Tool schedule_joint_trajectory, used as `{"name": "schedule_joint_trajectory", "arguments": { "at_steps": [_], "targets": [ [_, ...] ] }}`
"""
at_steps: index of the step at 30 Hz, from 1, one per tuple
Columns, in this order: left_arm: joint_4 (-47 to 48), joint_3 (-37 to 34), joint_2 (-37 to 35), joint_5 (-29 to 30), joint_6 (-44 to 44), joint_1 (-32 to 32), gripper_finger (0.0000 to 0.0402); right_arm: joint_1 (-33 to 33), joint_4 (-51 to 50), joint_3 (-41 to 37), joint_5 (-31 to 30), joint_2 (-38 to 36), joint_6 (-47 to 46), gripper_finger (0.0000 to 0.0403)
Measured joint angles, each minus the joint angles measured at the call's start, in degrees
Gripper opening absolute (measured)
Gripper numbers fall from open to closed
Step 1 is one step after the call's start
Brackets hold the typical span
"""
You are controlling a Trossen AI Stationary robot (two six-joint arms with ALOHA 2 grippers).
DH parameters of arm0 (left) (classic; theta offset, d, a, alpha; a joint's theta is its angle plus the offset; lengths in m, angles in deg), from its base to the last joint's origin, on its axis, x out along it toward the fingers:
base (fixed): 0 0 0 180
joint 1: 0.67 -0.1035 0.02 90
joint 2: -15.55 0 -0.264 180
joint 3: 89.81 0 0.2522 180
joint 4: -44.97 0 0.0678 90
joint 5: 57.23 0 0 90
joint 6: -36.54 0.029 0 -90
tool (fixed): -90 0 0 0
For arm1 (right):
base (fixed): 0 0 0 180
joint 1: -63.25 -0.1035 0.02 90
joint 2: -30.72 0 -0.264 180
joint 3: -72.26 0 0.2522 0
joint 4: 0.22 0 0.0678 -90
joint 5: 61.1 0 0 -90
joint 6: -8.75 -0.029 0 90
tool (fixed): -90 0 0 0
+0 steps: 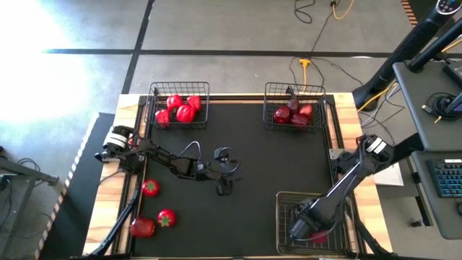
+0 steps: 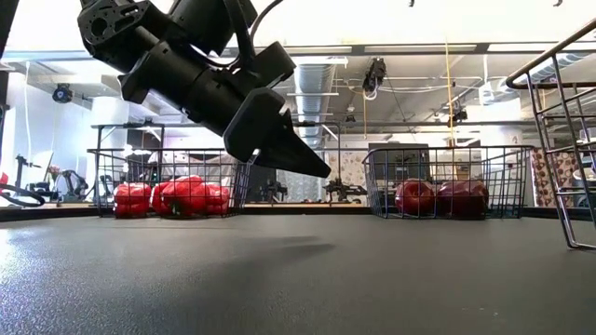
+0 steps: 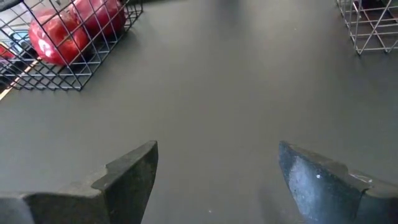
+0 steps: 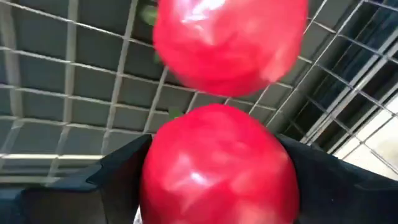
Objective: Sort produce into baskets
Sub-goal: Put the tomato into the gold wire basket
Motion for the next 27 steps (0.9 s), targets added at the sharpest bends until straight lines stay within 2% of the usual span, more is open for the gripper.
{"name": "schedule_joint_trajectory", "arguments": {
  "at_steps": [6, 9, 15, 22, 24, 27],
  "targets": [
    [-0.01, 0.0, -0.02, 0.0, 0.39, 0.0, 0.0314, -0.19, 0.29, -3.36, 9.56, 2.47, 4.82, 0.0344],
    [0.02, 0.0, -0.02, 0.0, 0.39, 0.0, 0.0314, -0.44, 0.41, -4.61, 11.31, 2.7, 6.41, 0.0355],
    [0.14, 0.0, -0.02, 0.0, -0.1, 0.0, 0.0314, -0.42, -0.81, -6.03, 11.5, 2.01, 7.32, 0.0368],
    [0.19, -0.12, -0.02, 0.0, -0.71, 0.16, 0.0314, 0.82, -10.94, -2.19, 11.84, 0.36, 12.82, 0.0368],
    [0.27, -0.49, -0.02, 0.0, -0.43, 0.48, 0.0314, 1.36, -13.32, 0.26, 10.23, -0.72, 13.27, 0.0368],
    [-0.23, -0.61, -0.02, -0.02, 0.01, 0.66, 0.0314, 2.29, -16.09, 4.59, 4.24, -2.71, 13.07, 0.0368]
  ]
}}
